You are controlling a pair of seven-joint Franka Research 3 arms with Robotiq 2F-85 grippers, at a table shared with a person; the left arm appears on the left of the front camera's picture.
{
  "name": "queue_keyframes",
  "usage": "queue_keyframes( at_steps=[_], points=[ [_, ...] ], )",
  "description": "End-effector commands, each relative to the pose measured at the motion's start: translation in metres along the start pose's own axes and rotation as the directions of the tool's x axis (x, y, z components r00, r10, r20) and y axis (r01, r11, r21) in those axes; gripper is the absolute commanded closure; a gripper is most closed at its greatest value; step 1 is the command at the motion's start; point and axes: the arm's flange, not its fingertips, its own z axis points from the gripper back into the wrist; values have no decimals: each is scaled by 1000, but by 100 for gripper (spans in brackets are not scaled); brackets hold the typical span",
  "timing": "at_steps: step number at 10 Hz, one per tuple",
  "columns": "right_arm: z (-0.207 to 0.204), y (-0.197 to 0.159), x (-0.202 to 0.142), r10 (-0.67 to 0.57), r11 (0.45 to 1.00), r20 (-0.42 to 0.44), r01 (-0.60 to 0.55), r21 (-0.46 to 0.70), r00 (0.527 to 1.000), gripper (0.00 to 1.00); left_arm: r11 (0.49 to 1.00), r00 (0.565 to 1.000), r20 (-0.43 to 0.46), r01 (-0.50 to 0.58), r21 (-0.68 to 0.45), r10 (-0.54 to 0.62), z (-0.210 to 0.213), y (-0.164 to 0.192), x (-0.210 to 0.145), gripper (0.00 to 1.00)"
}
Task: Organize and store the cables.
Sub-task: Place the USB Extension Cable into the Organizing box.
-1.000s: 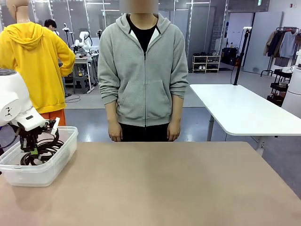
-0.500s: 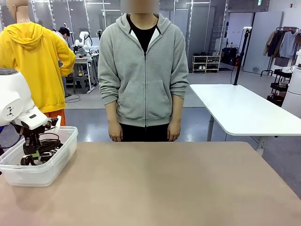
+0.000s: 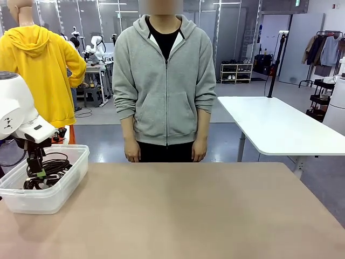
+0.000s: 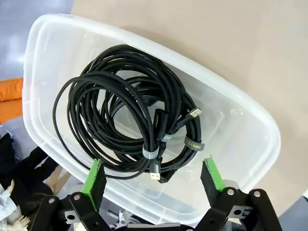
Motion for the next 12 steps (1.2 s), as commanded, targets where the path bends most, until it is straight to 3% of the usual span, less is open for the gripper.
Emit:
queue_keyframes(
  at_steps=[1,12],
  points=[
    [-1,0,-1,15,1000,4,-15,7,1000,0,1000,1000,-5,28,-12,-28,-6,3,0,0],
    [-1,0,-1,15,1000,4,-15,7,1000,0,1000,1000,-5,28,-12,-28,-6,3,0,0]
  ],
)
